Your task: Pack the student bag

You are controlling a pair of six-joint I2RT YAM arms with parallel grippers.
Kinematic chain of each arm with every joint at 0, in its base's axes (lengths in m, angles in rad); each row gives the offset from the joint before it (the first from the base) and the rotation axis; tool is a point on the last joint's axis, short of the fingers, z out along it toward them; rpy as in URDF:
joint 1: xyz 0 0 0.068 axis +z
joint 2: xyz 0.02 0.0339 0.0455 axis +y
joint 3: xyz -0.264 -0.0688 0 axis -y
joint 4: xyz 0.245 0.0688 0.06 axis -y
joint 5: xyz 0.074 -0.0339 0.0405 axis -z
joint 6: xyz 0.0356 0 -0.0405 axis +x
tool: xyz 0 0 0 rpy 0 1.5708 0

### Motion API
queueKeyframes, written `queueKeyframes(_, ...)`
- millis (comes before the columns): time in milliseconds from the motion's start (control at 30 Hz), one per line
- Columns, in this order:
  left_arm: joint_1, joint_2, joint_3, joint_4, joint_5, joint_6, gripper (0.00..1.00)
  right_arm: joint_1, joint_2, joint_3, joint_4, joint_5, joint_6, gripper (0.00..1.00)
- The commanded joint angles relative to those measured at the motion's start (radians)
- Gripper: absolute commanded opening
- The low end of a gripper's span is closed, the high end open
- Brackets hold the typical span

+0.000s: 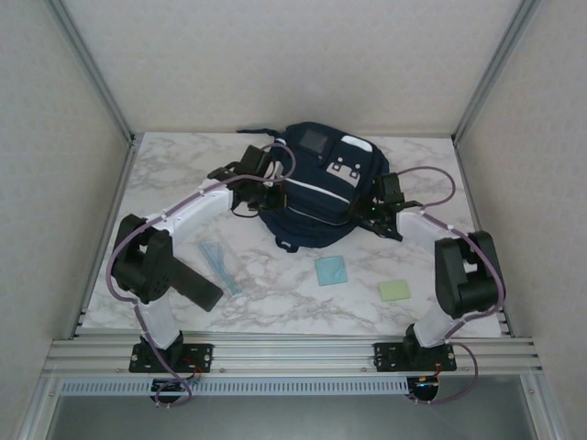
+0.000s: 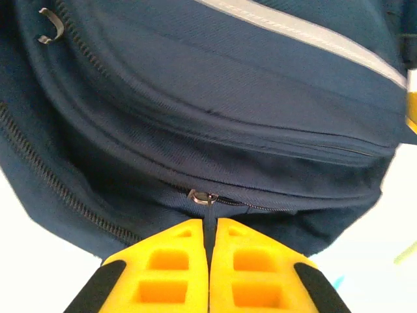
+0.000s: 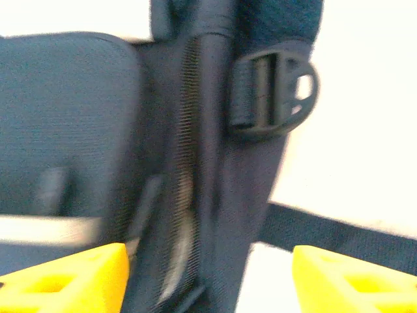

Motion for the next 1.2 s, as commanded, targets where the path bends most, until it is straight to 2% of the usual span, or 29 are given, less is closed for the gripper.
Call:
queueKeyframes(0,-0.068,-0.003,0.084,0.120,0.117,-0.079,0.00,0.009,-0.152,0.071,-0.205,-0.006,-0.033,0.78)
queueKeyframes(167,-0.116,0.073,0.179,0.152,0.150,-0.086,0.00,0.009,-0.304,0.014,-0.244,-0.104,0.077,0.79)
queueKeyframes(300,-0.144,0.087,0.200,0.186,0.172,-0.098,0.00,0.013,-0.351,-0.080,-0.106,-0.218,0.244,0.77)
queueKeyframes(433,-0.170,0.077,0.189,0.209,0.183,-0.107,0.00,0.015,-0.322,-0.133,0.058,-0.263,0.366,0.77)
queueKeyframes(633,-0.186,0.043,0.129,0.268,0.207,-0.121,0.00,0.027,-0.159,-0.138,0.270,-0.265,0.484,0.76)
queueKeyframes(700,-0.187,0.035,0.109,0.274,0.208,-0.119,0.00,0.032,-0.103,-0.132,0.326,-0.250,0.500,0.68)
queueKeyframes(733,-0.184,0.033,0.103,0.271,0.204,-0.115,0.00,0.033,-0.080,-0.129,0.346,-0.256,0.503,0.55)
queueKeyframes(767,-0.184,0.032,0.096,0.263,0.197,-0.108,0.00,0.036,-0.061,-0.127,0.368,-0.261,0.504,0.32)
queueKeyframes(833,-0.177,0.028,0.079,0.247,0.174,-0.094,0.00,0.041,-0.050,-0.128,0.369,-0.253,0.493,0.00)
queueKeyframes(1033,-0.091,0.008,-0.027,0.182,0.102,-0.047,0.00,0.040,-0.147,-0.133,0.218,-0.145,0.352,0.00)
queueKeyframes(1167,-0.030,-0.050,-0.102,0.091,-0.004,0.024,0.00,0.027,-0.185,-0.116,0.148,-0.133,0.276,0.00)
